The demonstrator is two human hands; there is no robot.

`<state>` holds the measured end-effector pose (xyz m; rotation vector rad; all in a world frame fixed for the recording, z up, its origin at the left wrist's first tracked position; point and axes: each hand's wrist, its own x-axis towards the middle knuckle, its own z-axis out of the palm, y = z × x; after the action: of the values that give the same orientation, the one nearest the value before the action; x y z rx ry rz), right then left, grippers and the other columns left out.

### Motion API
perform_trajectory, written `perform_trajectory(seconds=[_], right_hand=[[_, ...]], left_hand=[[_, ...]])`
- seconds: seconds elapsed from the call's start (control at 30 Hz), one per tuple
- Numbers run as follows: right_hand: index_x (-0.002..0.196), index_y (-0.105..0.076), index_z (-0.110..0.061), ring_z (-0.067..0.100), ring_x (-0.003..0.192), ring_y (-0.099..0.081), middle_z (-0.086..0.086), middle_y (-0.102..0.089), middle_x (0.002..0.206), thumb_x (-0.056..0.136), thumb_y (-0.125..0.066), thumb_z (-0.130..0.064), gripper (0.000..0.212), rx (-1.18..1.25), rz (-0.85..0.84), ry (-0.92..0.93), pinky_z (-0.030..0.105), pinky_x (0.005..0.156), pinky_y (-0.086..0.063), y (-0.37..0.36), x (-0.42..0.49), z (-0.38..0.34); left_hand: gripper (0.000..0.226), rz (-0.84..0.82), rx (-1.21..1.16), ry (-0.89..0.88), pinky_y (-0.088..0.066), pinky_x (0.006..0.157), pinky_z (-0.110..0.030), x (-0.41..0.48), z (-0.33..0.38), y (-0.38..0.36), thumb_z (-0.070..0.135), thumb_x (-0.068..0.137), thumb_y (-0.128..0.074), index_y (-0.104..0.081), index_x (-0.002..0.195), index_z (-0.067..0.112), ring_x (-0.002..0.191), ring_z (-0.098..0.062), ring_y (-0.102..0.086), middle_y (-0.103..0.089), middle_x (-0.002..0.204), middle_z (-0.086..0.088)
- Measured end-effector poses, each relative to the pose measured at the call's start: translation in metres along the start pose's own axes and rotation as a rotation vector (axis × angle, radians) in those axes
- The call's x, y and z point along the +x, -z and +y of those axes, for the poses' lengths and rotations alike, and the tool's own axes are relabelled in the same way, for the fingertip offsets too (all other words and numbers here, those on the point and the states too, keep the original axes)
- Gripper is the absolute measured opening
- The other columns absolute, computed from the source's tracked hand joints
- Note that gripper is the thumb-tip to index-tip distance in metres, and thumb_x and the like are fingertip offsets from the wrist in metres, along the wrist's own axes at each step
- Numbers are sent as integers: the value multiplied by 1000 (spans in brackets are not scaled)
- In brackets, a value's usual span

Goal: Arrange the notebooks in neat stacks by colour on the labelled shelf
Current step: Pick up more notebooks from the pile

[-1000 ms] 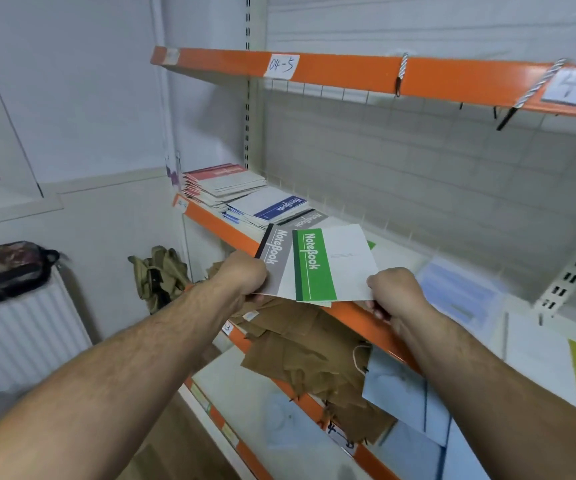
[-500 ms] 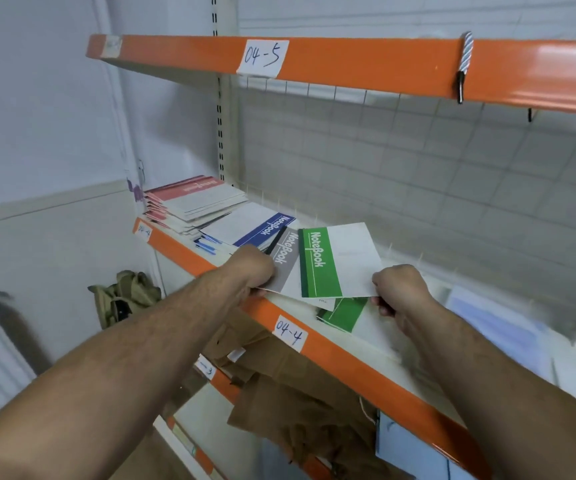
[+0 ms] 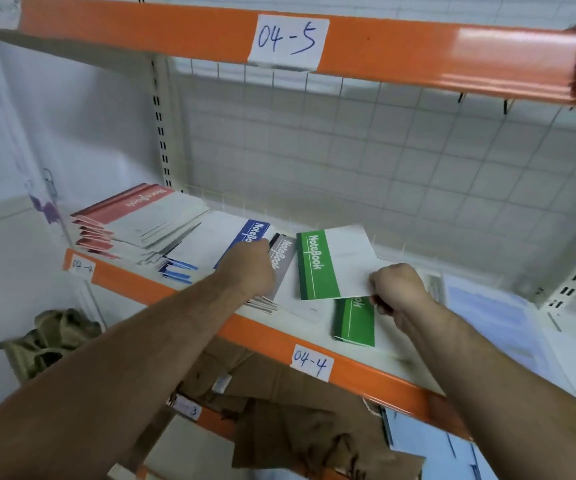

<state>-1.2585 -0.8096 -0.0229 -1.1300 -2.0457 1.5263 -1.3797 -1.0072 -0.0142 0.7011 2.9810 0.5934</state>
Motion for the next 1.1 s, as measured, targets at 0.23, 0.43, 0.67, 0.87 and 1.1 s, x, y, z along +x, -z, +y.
perform_trajectory(seconds=[0.23, 0.43, 0.67, 0.87, 1.1], right_hand=[[71, -46, -5, 20, 46, -38, 12, -45, 60, 83, -44, 7, 16, 21, 126, -40, 22, 43, -24, -7, -19, 3], [63, -45, -5, 23, 50, -41, 12, -48, 56, 83, -43, 8, 24, 21, 204, -103, 26, 47, -25, -8, -45, 7], [70, -52, 2, 22, 46, -42, 13, -53, 54, 89, -41, 4, 22, 11, 336, -148, 26, 46, -29, 14, -67, 18], [69, -53, 1, 23, 43, -48, 15, -57, 54, 86, -44, 1, 19, -315, 357, -186, 24, 46, -38, 31, -67, 24], [77, -44, -15, 26, 76, -53, 2, -51, 77, 84, -56, -15, 14, -985, 372, -23, 25, 64, -40, 30, -70, 23]], left_hand=[[22, -76, 186, -186, -50, 71, -31, 13, -10, 1, 11, 90, -56, -64, 109, 6, 97, -27, -64, -66, 108, -11], [27, -90, 396, -274, -48, 73, -33, 15, -11, 4, 10, 90, -53, -62, 116, 9, 103, -26, -61, -62, 114, -9], [31, -68, 325, -405, -45, 70, -32, 12, 6, 0, 16, 92, -53, -59, 122, 12, 105, -27, -57, -54, 125, -10], [40, -103, 171, -458, -49, 95, -40, 10, 21, -8, 29, 98, -47, -55, 135, 17, 125, -28, -49, -45, 145, -10], [40, -124, 158, -452, -53, 90, -42, 8, 36, -18, 32, 96, -48, -55, 133, 18, 119, -27, -51, -49, 136, -9]])
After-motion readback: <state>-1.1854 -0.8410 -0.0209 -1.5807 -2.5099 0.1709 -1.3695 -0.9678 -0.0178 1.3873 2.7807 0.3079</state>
